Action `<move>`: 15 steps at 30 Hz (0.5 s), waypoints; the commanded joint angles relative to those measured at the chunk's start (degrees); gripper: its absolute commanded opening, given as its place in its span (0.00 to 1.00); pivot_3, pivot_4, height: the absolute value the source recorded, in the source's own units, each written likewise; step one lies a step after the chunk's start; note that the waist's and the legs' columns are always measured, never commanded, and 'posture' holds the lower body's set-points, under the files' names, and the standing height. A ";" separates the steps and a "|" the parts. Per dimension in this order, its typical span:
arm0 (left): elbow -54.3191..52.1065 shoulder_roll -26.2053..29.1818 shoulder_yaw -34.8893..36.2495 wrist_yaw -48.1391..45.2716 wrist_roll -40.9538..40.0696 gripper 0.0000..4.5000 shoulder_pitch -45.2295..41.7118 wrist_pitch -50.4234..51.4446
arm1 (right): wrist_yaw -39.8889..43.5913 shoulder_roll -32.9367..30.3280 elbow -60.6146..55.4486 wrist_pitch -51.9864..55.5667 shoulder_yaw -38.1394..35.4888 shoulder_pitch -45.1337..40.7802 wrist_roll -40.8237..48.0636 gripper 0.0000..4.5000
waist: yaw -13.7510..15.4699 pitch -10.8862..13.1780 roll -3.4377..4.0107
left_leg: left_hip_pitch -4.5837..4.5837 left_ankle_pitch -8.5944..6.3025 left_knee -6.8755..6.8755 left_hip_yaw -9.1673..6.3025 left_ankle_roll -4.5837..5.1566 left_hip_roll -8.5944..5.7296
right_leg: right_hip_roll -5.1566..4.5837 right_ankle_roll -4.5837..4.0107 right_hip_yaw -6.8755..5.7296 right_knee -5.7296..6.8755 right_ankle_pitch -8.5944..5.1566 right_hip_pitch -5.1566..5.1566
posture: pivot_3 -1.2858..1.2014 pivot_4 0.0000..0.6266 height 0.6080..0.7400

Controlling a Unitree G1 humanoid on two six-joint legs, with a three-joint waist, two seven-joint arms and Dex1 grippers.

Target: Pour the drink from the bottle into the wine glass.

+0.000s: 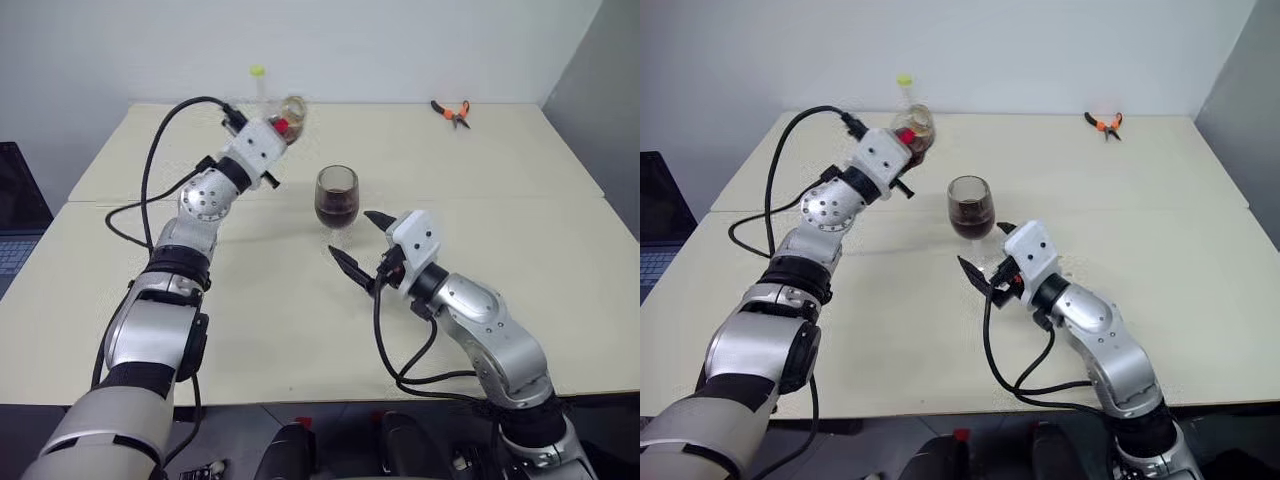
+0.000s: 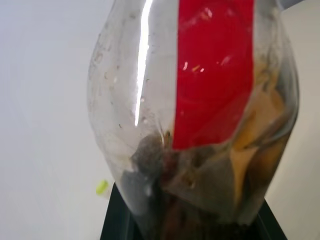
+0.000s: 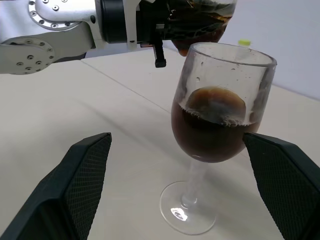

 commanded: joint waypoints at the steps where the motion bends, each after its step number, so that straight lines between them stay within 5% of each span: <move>1: -8.25 -1.43 6.33 0.02 -7.82 0.15 6.54 8.58 | 3.06 -1.67 -4.85 1.41 -2.02 -0.30 3.70 1.00 | 0.00 -0.06 0.07 | 0.01 0.00 0.00 0.00 0.00 0.00 | -0.01 0.00 0.02 0.01 0.00 0.01 | 0.52 0.24 1.00; 8: -17.39 -4.69 11.72 3.10 -12.86 0.15 17.67 17.75 | 4.14 -2.54 -5.27 4.17 -1.81 -1.93 5.84 1.00 | 0.16 -0.09 0.04 | 0.00 0.00 0.07 -0.12 -0.01 0.00 | -0.02 0.00 -0.01 0.09 0.00 0.00 | 0.52 0.24 1.00; 15: -13.82 -6.88 16.15 3.09 -17.06 0.15 19.82 18.61 | 3.27 -1.73 -3.86 7.36 -0.20 -4.91 5.84 1.00 | 0.75 -0.16 -0.06 | 0.01 0.00 0.10 -0.09 -0.02 -0.04 | -0.08 0.00 0.00 0.00 0.00 0.06 | 0.52 0.24 1.00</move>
